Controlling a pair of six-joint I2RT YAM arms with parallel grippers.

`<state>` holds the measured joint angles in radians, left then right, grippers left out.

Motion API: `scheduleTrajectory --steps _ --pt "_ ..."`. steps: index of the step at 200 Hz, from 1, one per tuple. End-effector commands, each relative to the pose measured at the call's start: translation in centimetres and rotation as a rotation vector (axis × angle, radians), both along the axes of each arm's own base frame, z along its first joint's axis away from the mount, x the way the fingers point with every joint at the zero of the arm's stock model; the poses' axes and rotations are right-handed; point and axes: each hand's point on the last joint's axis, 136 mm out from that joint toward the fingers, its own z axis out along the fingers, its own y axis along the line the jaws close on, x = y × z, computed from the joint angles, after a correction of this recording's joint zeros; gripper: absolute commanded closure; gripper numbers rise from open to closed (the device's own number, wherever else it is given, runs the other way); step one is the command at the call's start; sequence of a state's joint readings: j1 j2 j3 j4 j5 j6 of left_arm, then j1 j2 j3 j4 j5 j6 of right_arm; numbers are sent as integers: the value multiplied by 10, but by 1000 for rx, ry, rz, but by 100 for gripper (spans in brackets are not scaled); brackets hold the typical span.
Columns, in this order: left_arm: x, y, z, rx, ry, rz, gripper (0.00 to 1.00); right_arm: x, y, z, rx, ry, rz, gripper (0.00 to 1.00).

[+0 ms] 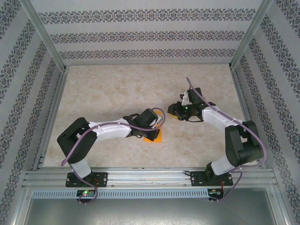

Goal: Fold a paper plane with a square sheet of paper (fold left side to right side)
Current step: Fold the triangle a second time at the center of the table.

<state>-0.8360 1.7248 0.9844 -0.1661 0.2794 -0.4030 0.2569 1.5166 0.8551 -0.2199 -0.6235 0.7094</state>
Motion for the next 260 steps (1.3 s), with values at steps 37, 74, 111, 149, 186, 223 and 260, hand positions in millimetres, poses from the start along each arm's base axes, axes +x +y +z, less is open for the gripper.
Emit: scheduleTrajectory --steps 37,74,111,149,186,223,260 --pt "8 -13 23 -292 132 90 100 -50 11 -24 31 44 63 100" --pt "8 -5 17 -281 139 111 100 -77 37 -45 30 91 116 100" --pt "7 0 12 -258 145 114 100 -88 46 -65 -2 136 124 100" --pt "5 7 6 -226 146 114 100 -95 50 -76 -22 163 144 100" --pt "5 9 5 -224 150 116 100 -101 52 -84 -37 191 162 100" --pt "5 13 2 -212 153 117 100 -107 46 -93 -93 218 168 100" --pt "5 21 -3 -191 158 104 100 -112 37 -101 -162 235 176 100"
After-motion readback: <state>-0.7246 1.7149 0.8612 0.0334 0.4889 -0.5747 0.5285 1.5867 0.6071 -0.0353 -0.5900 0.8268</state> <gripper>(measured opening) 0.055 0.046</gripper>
